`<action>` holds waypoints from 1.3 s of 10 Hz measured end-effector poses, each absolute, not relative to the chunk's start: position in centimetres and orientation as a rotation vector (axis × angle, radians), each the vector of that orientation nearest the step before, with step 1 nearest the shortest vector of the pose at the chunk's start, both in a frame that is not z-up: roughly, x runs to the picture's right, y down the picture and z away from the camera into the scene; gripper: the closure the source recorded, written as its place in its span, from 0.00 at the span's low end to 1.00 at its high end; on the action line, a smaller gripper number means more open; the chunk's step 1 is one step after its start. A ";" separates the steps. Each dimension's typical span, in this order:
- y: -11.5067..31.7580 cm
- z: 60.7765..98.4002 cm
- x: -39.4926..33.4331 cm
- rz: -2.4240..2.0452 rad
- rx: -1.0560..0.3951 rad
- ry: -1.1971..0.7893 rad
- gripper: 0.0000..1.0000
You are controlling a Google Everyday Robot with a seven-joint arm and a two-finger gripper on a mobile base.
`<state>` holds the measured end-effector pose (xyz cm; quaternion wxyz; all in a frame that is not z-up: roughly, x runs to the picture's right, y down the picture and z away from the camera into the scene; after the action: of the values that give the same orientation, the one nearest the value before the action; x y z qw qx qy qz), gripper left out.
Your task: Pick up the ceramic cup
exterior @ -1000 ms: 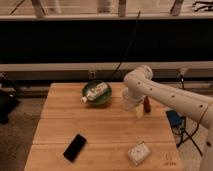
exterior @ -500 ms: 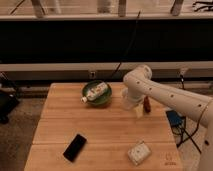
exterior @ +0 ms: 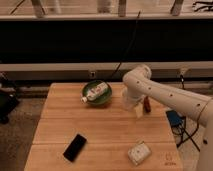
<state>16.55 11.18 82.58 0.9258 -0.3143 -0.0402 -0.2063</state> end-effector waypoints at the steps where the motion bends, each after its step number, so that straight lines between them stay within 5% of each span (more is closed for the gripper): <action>1: 11.2 82.6 16.5 -0.429 -0.646 -0.085 0.35; 5: 11.2 82.6 16.3 -0.444 -0.651 -0.090 0.50; 10: 10.8 81.9 15.9 -0.469 -0.658 -0.094 0.95; 13: 9.1 79.9 15.8 -0.490 -0.663 -0.092 1.00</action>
<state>15.85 9.11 79.90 0.9153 -0.3219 -0.0446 -0.2380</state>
